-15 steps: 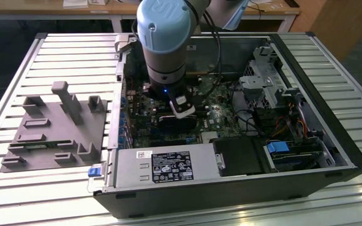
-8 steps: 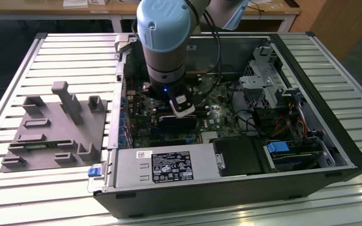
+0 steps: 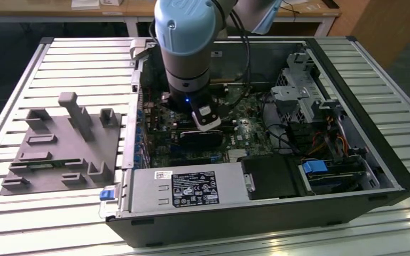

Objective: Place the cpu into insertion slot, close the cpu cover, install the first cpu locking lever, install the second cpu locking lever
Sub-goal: 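Install the second cpu locking lever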

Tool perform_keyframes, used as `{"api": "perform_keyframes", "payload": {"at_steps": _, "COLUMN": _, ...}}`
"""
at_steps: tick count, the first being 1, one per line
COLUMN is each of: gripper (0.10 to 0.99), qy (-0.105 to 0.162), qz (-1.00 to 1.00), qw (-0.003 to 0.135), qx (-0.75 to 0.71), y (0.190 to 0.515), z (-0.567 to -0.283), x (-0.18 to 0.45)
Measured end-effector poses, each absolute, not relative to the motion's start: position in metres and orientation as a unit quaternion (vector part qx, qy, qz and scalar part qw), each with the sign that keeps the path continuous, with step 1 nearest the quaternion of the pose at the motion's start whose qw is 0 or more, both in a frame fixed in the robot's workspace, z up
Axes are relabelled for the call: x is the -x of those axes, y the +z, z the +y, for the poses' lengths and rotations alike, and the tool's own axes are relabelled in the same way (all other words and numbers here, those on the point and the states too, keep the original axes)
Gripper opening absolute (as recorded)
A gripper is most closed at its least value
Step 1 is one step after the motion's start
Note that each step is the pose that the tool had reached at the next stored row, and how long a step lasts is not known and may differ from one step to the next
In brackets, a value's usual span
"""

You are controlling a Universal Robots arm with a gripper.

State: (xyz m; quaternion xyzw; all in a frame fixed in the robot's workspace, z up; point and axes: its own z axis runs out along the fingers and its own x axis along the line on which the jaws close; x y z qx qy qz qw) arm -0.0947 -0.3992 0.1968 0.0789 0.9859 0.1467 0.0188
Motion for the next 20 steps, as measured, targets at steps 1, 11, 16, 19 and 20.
{"api": "perform_keyframes", "payload": {"at_steps": 1, "gripper": 0.106, "qy": 0.145, "qz": 0.986, "qw": 0.019, "qx": -0.079, "y": 0.1967, "z": -0.3988, "x": 0.0947}}
{"api": "perform_keyframes", "payload": {"at_steps": 11, "gripper": 0.106, "qy": 0.134, "qz": 0.988, "qw": 0.020, "qx": -0.079, "y": 0.1950, "z": -0.3920, "x": 0.0948}}
{"api": "perform_keyframes", "payload": {"at_steps": 16, "gripper": 0.106, "qy": 0.127, "qz": 0.989, "qw": 0.021, "qx": -0.078, "y": 0.1926, "z": -0.3908, "x": 0.0950}}
{"api": "perform_keyframes", "payload": {"at_steps": 19, "gripper": 0.106, "qy": 0.126, "qz": 0.989, "qw": 0.021, "qx": -0.078, "y": 0.1911, "z": -0.3903, "x": 0.0952}}
{"api": "perform_keyframes", "payload": {"at_steps": 20, "gripper": 0.106, "qy": 0.125, "qz": 0.989, "qw": 0.021, "qx": -0.078, "y": 0.1909, "z": -0.3902, "x": 0.0952}}
